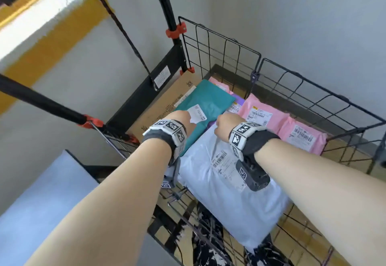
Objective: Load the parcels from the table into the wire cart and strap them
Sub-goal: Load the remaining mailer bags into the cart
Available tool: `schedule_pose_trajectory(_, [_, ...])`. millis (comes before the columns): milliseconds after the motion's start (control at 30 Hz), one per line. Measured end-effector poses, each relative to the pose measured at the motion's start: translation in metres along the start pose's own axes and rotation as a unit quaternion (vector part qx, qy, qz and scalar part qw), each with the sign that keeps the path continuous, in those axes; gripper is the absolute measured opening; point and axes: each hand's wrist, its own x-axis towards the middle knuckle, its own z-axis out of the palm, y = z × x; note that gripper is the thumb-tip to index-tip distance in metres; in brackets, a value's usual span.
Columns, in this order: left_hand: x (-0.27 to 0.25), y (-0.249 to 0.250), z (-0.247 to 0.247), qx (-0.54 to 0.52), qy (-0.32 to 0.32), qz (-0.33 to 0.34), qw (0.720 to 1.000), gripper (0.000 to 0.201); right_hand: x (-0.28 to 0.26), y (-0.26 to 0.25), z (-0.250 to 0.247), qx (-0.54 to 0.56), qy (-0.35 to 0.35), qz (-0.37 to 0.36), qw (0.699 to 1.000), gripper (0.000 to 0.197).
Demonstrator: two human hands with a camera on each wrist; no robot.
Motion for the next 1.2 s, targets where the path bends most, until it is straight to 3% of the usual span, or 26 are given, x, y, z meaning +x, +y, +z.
schedule_pose_trajectory(300, [-0.13,0.029,-0.002,-0.043,0.053,-0.079,0.995,0.038,-0.101,0.006,-0.054,-0.04,0.039,-0.098,0.994,0.031])
schedule_pose_trajectory(500, [-0.234,-0.001,-0.002,-0.141,0.145,-0.144,0.969,0.036,-0.166,-0.052,-0.072,-0.077,0.03,-0.217,0.973,0.02])
schedule_pose_trajectory(667, [-0.324,-0.049,0.016,-0.216,0.199,-0.222,0.93,0.033,-0.222,-0.125,-0.06,-0.111,0.029,-0.309,0.944,0.029])
schedule_pose_trajectory(867, [-0.448,-0.121,0.086,-0.275,0.239,-0.323,0.873,0.032,-0.315,-0.229,0.004,-0.154,0.009,-0.419,0.895,0.031])
schedule_pose_trajectory(1200, [-0.644,-0.245,0.244,-0.316,0.261,-0.439,0.8,0.029,-0.49,-0.366,0.186,-0.185,-0.036,-0.525,0.83,0.032])
